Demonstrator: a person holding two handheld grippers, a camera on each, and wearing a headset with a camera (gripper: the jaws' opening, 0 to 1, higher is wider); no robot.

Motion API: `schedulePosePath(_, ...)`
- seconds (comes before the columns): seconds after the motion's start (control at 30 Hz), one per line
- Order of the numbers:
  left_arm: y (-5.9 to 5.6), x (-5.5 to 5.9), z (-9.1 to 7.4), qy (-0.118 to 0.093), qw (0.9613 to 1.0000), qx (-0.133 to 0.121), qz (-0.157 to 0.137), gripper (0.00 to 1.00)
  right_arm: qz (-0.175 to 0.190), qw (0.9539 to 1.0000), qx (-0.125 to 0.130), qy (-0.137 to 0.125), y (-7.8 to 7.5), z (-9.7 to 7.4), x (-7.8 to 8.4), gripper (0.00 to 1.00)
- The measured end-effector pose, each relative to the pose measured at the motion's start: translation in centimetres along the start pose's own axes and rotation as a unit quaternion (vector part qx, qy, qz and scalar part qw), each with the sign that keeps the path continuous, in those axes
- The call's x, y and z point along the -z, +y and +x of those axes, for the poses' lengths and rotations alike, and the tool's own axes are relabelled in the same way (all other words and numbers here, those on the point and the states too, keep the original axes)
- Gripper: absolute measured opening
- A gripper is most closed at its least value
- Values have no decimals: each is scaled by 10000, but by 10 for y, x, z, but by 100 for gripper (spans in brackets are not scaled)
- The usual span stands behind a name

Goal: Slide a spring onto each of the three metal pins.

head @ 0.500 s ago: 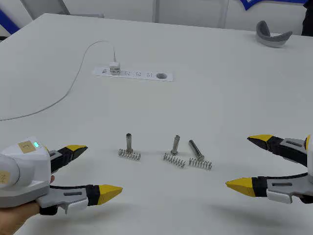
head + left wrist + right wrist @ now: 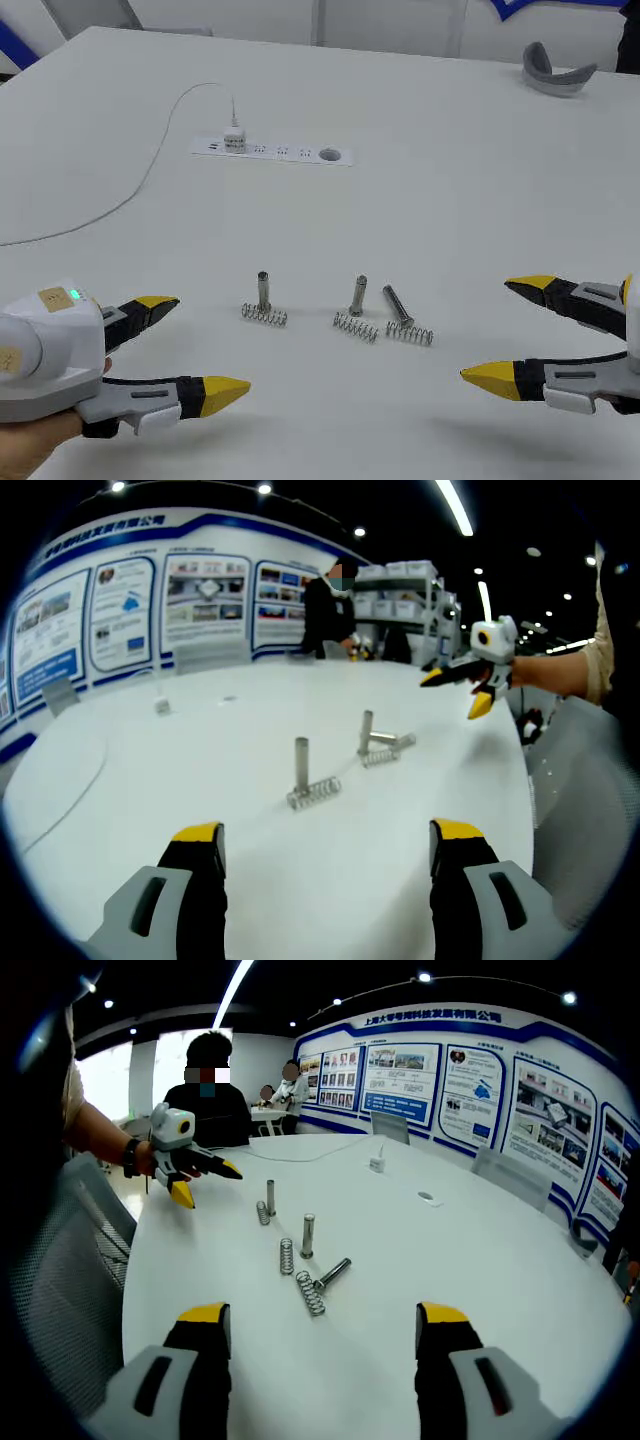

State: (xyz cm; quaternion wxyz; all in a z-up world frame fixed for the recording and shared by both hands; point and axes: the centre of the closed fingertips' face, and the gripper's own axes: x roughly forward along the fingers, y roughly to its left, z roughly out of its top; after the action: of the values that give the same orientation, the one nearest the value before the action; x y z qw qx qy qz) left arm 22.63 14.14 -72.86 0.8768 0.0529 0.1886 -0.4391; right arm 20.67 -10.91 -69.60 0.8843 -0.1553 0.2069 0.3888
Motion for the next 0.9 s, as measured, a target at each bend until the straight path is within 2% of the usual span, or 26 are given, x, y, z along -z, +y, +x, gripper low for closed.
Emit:
schedulePosePath(0.37, 0, 2, 1, 28, 10000, 19, -17, 85, 128, 9999, 4, 24, -1, 2, -2, 76)
schedulePosePath(0.63, -3, 1, 2, 29, 10000, 45, -16, 85, 241, 9996, 55, 114, -8, 5, -3, 71)
schedulePosePath(0.77, -4, 1, 3, 39, 10000, 56, -16, 85, 234, 9993, 92, 266, -12, 11, -4, 68)
schedulePosePath(0.9, -4, 0, 3, 27, 10000, 59, -11, 84, 280, 9991, 143, 278, -17, 18, -9, 63)
